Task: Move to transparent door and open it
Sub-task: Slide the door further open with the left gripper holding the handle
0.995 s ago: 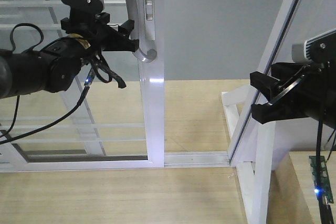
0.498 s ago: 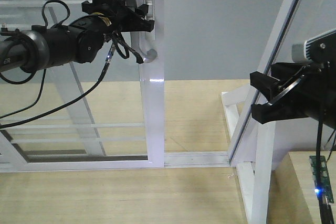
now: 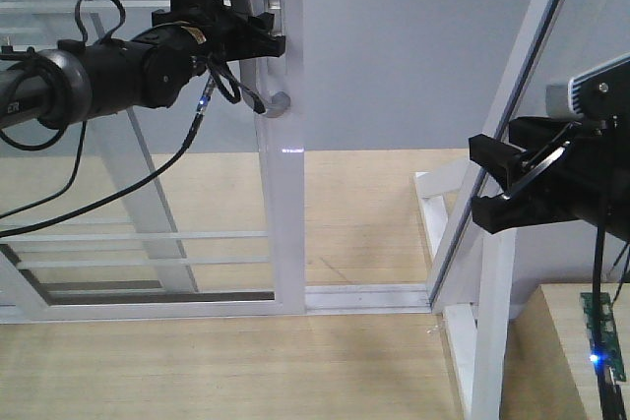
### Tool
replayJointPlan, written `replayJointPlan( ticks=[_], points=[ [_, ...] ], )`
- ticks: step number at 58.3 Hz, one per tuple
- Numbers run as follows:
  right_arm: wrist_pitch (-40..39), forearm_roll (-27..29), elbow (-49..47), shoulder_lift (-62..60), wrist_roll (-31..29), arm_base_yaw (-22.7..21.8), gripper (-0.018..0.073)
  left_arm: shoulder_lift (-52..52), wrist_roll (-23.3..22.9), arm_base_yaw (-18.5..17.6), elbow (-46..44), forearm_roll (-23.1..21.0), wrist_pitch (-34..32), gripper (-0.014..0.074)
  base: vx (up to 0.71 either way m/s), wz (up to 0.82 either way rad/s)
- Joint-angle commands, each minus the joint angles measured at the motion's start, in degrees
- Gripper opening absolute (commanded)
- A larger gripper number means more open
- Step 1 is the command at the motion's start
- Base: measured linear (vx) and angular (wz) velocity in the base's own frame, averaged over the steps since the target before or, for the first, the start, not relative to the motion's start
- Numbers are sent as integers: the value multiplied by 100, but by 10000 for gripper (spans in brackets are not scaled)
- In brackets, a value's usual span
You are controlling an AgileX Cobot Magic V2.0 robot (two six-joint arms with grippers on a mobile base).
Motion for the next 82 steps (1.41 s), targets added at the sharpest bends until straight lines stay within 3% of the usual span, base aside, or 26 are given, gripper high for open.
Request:
replayJointPlan(
  ticks=[1, 31, 43, 71, 82],
  points=[
    [-432, -101, -158, -64, -54, -24, 317, -458, 8, 372, -157, -227, 51, 461, 0, 0],
    [-432, -155, -158, -64, -54, -24, 317, -895, 53, 897, -157, -190, 795, 461, 0, 0],
    [-432, -179, -158, -64, -54, -24, 317, -1013, 54, 1087, -157, 216, 1163, 461, 0, 0],
    [-432, -414, -158, -64, -54, -24, 317, -1524, 140, 2088, -152, 305, 2108, 461, 0, 0],
    [-439, -552, -158, -64, -54, -24, 317, -1654, 203, 2357, -122, 590, 2527, 461, 0, 0]
  ],
)
